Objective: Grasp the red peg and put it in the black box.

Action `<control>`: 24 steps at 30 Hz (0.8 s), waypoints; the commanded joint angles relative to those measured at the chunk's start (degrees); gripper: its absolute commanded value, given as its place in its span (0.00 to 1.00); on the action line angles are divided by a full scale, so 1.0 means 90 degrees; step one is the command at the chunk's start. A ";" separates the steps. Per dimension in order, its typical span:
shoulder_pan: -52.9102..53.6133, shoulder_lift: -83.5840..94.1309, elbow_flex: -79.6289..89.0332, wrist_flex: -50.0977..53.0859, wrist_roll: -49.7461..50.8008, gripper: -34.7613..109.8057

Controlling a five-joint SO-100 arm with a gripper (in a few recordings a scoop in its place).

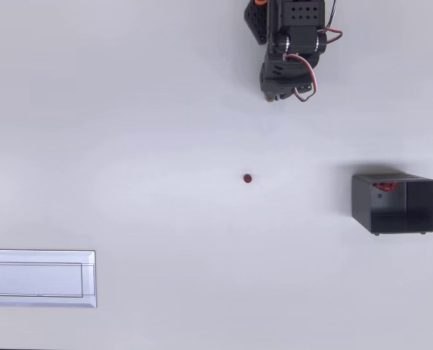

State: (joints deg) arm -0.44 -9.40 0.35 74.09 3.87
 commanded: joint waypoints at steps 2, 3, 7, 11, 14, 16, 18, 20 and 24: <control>0.0029 -0.0068 0.0059 0.0332 0.0049 0.24; 0.0029 -0.0068 0.0059 0.0332 0.0049 0.24; 0.0029 -0.0068 0.0059 0.0332 0.0049 0.24; 0.0029 -0.0068 0.0059 0.0332 0.0049 0.24; 0.0029 -0.0068 0.0059 0.0332 0.0049 0.24; 0.0029 -0.0068 0.0059 0.0332 0.0049 0.24; 0.0029 -0.0068 0.0059 0.0332 0.0049 0.24; 0.0029 -0.0068 0.0059 0.0332 0.0049 0.24; 0.0098 -0.0068 0.0059 0.0332 0.0049 0.24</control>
State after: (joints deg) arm -0.44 -9.40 0.35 74.09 3.87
